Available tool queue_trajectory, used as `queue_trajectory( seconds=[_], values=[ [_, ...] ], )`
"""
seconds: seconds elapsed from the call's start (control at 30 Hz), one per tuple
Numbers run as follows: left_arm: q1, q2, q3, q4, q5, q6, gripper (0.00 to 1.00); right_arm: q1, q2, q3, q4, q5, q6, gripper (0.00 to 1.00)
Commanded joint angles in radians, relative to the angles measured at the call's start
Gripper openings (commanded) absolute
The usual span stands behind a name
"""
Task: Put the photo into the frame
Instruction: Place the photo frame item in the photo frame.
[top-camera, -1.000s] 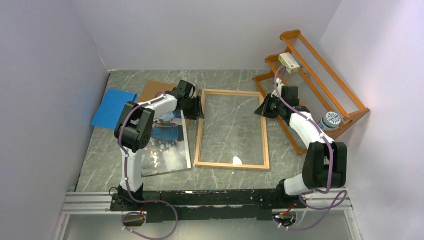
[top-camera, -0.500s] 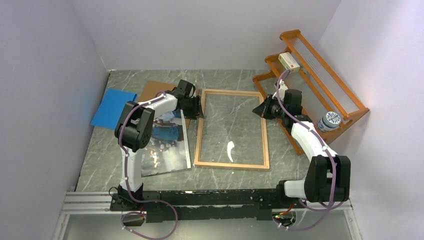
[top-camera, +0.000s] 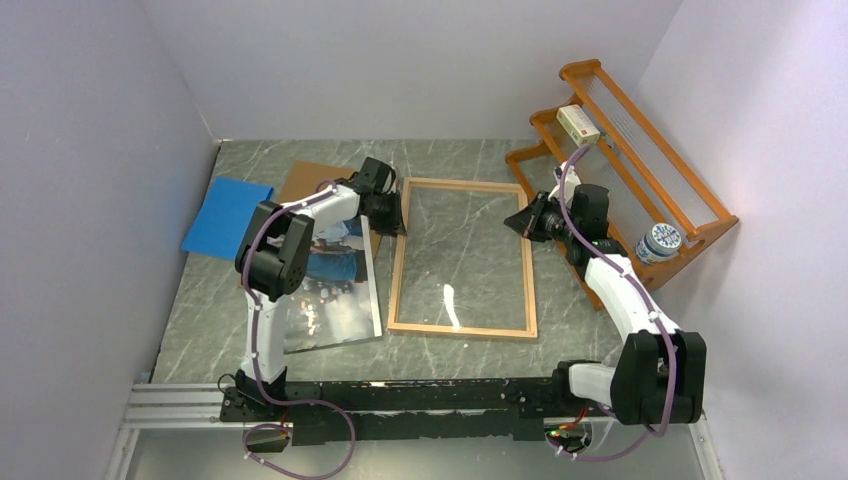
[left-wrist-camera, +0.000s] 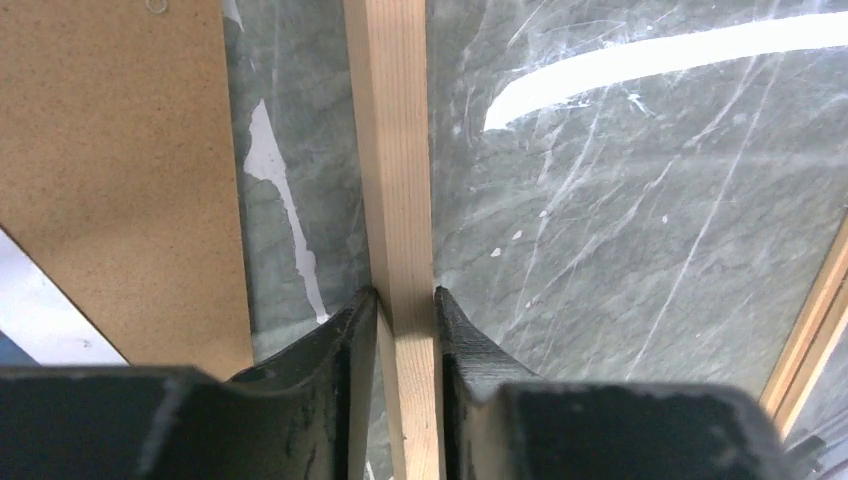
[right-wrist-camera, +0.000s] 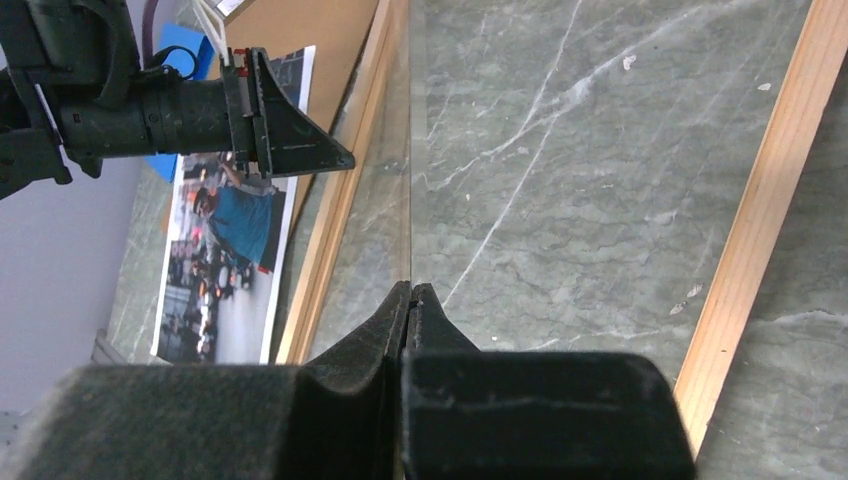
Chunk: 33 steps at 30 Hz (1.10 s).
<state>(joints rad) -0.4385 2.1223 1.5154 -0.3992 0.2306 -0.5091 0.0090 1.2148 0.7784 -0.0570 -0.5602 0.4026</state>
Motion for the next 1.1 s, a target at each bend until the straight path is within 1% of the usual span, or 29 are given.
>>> queue_trajectory(
  seconds=[0.0, 0.03, 0.1, 0.2, 0.3, 0.33, 0.37, 0.43, 0.53, 0.6, 0.7, 0.8, 0.93, 1.07],
  values=[
    [-0.003, 0.071, 0.011, -0.131, -0.173, 0.063, 0.23, 0.000, -0.019, 0.020, 0.045, -0.034, 0.047, 0.00],
    [-0.003, 0.070, 0.017, -0.148, -0.204, 0.070, 0.20, 0.001, -0.021, 0.025, 0.042, -0.036, 0.060, 0.00],
    [-0.002, 0.063, 0.022, -0.169, -0.228, 0.087, 0.18, 0.000, -0.019, 0.042, 0.030, -0.043, 0.086, 0.00],
    [0.007, 0.041, 0.007, -0.170, -0.229, 0.089, 0.19, 0.000, -0.003, 0.071, 0.020, -0.062, 0.129, 0.00],
    [0.027, 0.023, -0.020, -0.161, -0.220, 0.076, 0.21, 0.001, 0.013, 0.083, 0.052, -0.105, 0.169, 0.00],
    [0.042, 0.016, -0.030, -0.155, -0.192, 0.068, 0.23, 0.001, 0.020, 0.086, 0.081, -0.118, 0.178, 0.00],
    [0.053, 0.007, -0.038, -0.146, -0.162, 0.060, 0.28, 0.003, 0.026, 0.089, 0.095, -0.129, 0.188, 0.00],
    [0.070, -0.026, -0.065, -0.116, -0.090, 0.042, 0.39, 0.006, 0.042, 0.098, 0.114, -0.146, 0.203, 0.00],
    [0.093, -0.109, -0.110, -0.031, 0.033, 0.005, 0.59, 0.013, 0.051, 0.114, 0.126, -0.158, 0.220, 0.00],
    [0.117, -0.153, -0.123, -0.007, 0.085, -0.022, 0.66, 0.015, 0.049, 0.137, 0.115, -0.161, 0.229, 0.00],
    [0.157, -0.231, -0.151, 0.031, 0.138, -0.059, 0.69, 0.017, 0.035, 0.170, 0.089, -0.165, 0.255, 0.00],
    [0.187, -0.297, -0.173, 0.042, 0.138, -0.086, 0.71, 0.019, 0.020, 0.210, 0.067, -0.164, 0.306, 0.00],
    [0.204, -0.350, -0.173, 0.021, 0.112, -0.098, 0.74, 0.030, 0.017, 0.272, 0.060, -0.168, 0.388, 0.00],
    [0.207, -0.385, -0.168, -0.020, 0.022, -0.110, 0.80, 0.055, 0.029, 0.310, 0.095, -0.183, 0.503, 0.00]
  ],
)
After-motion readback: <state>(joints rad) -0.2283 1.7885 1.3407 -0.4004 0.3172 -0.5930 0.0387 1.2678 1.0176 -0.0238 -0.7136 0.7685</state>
